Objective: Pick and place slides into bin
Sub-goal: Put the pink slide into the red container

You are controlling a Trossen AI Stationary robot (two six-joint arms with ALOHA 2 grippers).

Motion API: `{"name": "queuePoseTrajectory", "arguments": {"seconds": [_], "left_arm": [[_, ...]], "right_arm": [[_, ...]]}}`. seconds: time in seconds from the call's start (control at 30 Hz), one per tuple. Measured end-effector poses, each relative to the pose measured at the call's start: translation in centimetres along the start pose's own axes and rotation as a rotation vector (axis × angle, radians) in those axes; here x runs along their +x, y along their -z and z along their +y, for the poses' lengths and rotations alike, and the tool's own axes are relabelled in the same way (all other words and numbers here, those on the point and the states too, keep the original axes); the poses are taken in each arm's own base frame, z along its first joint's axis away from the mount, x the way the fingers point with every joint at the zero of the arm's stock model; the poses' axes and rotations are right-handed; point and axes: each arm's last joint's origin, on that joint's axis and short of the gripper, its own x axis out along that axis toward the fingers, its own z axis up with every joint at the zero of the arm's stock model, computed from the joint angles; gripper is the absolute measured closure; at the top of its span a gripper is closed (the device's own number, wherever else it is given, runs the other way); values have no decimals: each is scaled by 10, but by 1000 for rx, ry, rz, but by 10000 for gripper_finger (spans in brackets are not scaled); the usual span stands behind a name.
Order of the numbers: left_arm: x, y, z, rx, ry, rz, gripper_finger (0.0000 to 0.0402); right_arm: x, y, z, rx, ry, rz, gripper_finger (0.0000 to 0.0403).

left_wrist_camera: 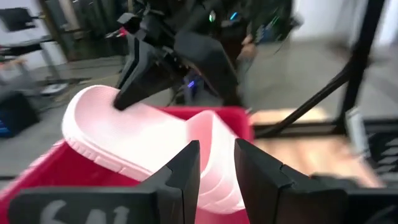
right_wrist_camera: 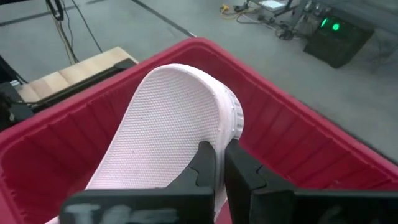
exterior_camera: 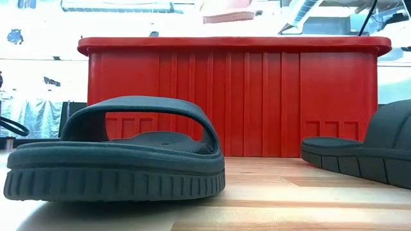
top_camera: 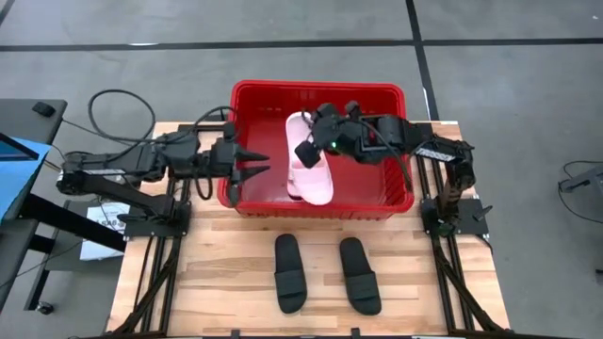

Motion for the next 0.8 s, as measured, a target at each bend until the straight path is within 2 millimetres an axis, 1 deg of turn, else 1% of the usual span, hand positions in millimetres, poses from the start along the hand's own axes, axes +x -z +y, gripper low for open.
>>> {"name": "queuePoseTrajectory", "arguments": {"seconds": [0.2,0.4,0.6,0.8], "left_arm": [[11,-4,-5,155,-148,109,310],[16,-2,-13,275,-141,147,310],[19,-1,-16,302,-110,151,310],[21,3,-18,292,-56,180,310]], "right_arm": [[21,-12,-22,78,-57,24,402],[34,-25,-35,140,-166,-10,402],[33,-27,-33,119,-186,-32,402],[27,-26,-25,79,-181,-60,402]]}}
